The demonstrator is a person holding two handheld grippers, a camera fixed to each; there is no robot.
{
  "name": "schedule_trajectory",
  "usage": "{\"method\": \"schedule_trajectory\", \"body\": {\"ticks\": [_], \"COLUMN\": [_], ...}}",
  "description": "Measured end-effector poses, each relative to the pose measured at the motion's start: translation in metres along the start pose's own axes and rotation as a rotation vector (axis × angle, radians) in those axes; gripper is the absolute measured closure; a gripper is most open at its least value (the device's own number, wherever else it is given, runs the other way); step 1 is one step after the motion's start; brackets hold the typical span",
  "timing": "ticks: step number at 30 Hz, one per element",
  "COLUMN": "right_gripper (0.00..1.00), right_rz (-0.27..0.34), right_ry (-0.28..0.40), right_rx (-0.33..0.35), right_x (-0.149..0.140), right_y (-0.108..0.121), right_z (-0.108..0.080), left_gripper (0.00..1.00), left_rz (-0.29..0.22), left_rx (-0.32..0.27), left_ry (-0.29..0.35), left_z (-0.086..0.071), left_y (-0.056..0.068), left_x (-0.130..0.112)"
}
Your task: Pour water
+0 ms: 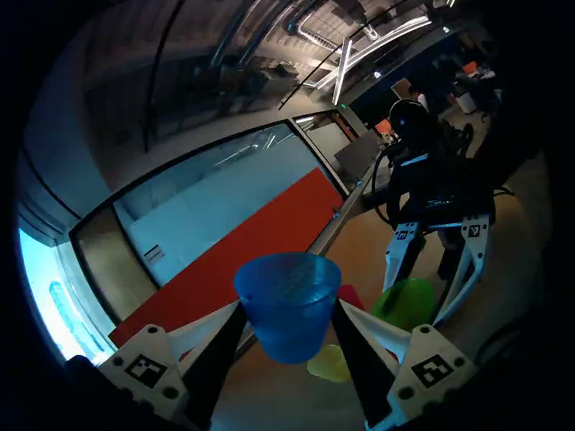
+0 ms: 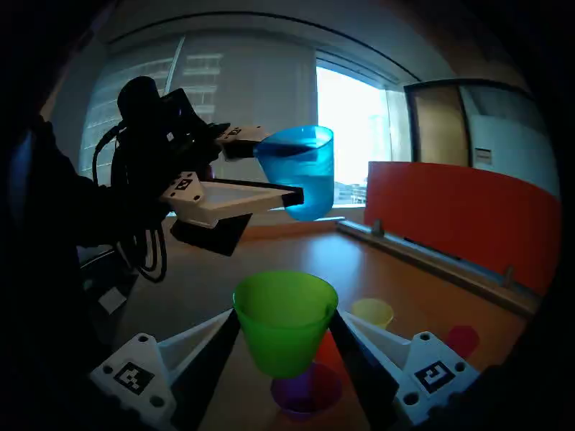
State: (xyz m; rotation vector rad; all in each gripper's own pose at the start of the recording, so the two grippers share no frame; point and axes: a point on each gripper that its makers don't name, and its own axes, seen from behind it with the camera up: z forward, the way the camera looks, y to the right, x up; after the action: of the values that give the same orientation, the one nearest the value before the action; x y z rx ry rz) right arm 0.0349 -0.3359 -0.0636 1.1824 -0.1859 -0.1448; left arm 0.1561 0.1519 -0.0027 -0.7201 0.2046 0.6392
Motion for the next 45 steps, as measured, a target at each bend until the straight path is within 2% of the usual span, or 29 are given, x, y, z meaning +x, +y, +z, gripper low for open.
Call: {"method": "schedule_trajectory", "body": {"ticks": [8, 26, 45], "right_gripper": [0.1, 0.1, 0.1], "right_rz": [0.0, -0.003, -0.008], "right_ry": [0.003, 0.017, 0.019], "right_rx": [0.008, 0.021, 0.023], "right_x": [0.003, 0.007, 0.01], "right_y": [-0.005, -0.009, -0.011], "right_z": [0.001, 0.003, 0.003], "left_gripper": [0.2, 0.19, 0.2], "left_rz": [0.035, 0.123, 0.199], "left_rx": [0.007, 0.003, 0.013], "left_ry": [0.007, 0.003, 0.009], "left_z": [-0.002, -0.003, 0.0], "left_y": [-0.002, 0.007, 0.007], "left_x": [0.006, 0.012, 0.013]}}
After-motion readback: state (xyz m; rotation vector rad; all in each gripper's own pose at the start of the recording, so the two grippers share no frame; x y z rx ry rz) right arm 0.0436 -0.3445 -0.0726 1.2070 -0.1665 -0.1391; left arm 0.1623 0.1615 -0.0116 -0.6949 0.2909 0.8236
